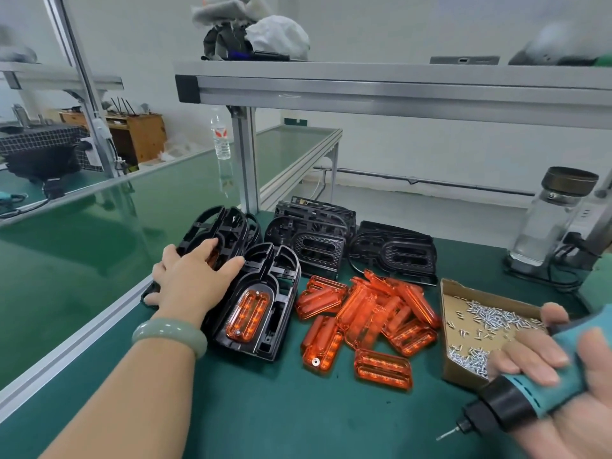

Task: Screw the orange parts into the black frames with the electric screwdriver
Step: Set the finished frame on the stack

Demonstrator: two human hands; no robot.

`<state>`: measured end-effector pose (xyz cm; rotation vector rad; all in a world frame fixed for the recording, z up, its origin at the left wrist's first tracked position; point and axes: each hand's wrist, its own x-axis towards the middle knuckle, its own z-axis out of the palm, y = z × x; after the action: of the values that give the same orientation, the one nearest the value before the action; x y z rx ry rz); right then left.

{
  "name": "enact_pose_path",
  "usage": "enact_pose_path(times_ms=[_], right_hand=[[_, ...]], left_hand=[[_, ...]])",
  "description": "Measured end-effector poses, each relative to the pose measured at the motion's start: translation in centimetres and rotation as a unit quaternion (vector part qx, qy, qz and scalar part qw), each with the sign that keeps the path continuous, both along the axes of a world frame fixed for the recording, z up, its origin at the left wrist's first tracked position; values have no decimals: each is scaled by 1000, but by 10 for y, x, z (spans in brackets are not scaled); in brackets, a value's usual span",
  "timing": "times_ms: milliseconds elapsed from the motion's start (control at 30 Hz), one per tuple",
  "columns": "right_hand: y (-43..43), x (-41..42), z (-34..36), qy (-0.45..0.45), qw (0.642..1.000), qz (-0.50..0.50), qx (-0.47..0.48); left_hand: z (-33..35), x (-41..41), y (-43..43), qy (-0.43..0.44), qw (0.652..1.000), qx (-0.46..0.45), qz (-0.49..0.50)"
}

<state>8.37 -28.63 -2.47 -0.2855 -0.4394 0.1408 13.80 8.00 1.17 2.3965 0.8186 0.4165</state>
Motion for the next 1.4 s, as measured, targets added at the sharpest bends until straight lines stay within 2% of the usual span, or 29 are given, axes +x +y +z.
enact_pose_path(times_ms=[167, 300, 433, 667, 1167, 1267, 1333, 1400], right_hand=[[6, 1, -3, -7, 998, 60, 25], [3, -1, 6, -1, 995, 96, 32], [-1, 3, 8, -22, 992, 110, 61], [-4, 2, 9, -23, 990, 121, 62], [-10, 1, 6, -5, 991, 119, 65], [-6, -2, 9, 14, 996, 77, 54], [-4, -5, 11, 32, 999, -29, 15], [-2, -8, 16, 68, 984, -148, -72]], left_hand=[[-4, 11, -4, -39, 999, 6, -20], [-3, 13, -2, 1, 997, 77, -22], [-6, 7, -4, -26, 993, 111, -33], [-11, -8, -11, -61, 991, 120, -27], [-23, -50, -17, -60, 992, 111, 18], [-23, -54, -19, -57, 992, 107, 13], [-21, -56, -19, -61, 992, 109, 16], [-17, -56, -19, -71, 991, 112, 16]])
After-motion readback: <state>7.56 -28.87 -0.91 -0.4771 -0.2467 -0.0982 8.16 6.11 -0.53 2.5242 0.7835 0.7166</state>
